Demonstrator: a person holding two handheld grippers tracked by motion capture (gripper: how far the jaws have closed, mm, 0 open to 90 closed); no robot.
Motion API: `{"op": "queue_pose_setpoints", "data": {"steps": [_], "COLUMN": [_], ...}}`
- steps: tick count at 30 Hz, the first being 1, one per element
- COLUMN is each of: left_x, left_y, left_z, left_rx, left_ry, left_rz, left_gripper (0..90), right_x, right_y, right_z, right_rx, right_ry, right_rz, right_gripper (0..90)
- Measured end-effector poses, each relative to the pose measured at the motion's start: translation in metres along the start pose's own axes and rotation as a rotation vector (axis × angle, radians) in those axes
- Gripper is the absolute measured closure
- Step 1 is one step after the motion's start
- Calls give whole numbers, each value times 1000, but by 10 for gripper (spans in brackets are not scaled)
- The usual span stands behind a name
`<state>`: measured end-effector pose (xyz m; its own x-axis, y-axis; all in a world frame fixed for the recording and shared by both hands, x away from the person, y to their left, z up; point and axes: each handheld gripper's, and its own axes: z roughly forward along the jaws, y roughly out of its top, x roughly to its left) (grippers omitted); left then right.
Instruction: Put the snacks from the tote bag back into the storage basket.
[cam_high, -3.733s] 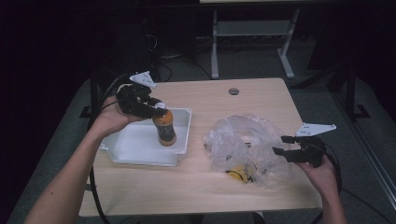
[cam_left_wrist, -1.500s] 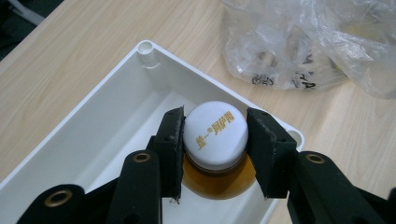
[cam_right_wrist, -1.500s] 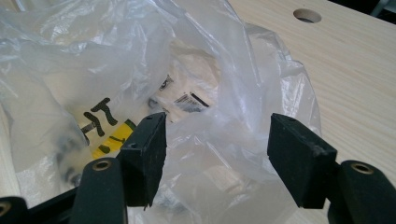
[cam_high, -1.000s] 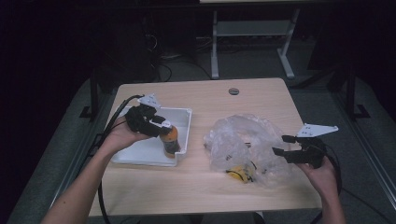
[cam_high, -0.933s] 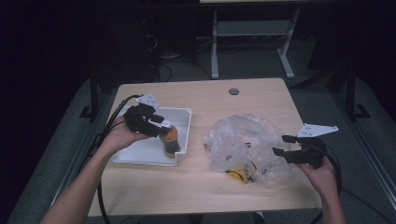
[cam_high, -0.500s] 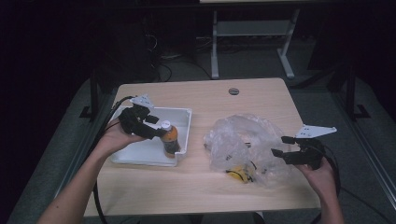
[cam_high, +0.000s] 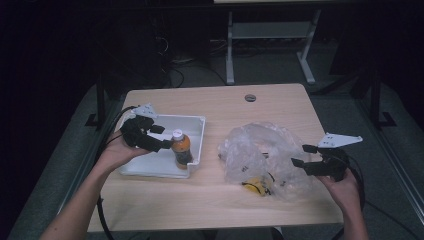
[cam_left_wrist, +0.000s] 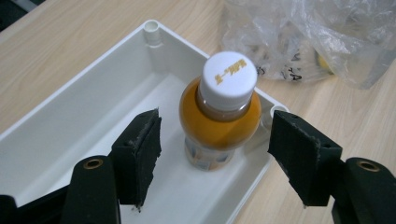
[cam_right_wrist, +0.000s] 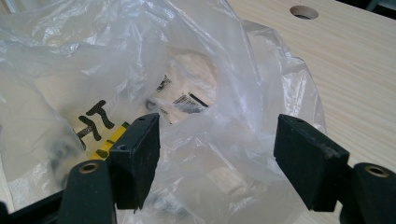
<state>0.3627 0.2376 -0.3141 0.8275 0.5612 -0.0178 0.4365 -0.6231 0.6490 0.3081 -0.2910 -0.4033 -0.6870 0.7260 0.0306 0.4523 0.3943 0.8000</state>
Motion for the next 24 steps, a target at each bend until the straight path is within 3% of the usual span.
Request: {"op": "queue_pose_setpoints", "data": {"steps": [24], "left_x": [8], "left_y": [-23], "left_z": [-14], "left_rx": [-39], "left_ry": [45], "left_rz": [-34], "left_gripper": [300], "right_x": [-1], "right_y": [1], "right_z": [-4], "right_rx": [-13], "right_ry": [-13], "right_rz": [0], "right_gripper": [309]}}
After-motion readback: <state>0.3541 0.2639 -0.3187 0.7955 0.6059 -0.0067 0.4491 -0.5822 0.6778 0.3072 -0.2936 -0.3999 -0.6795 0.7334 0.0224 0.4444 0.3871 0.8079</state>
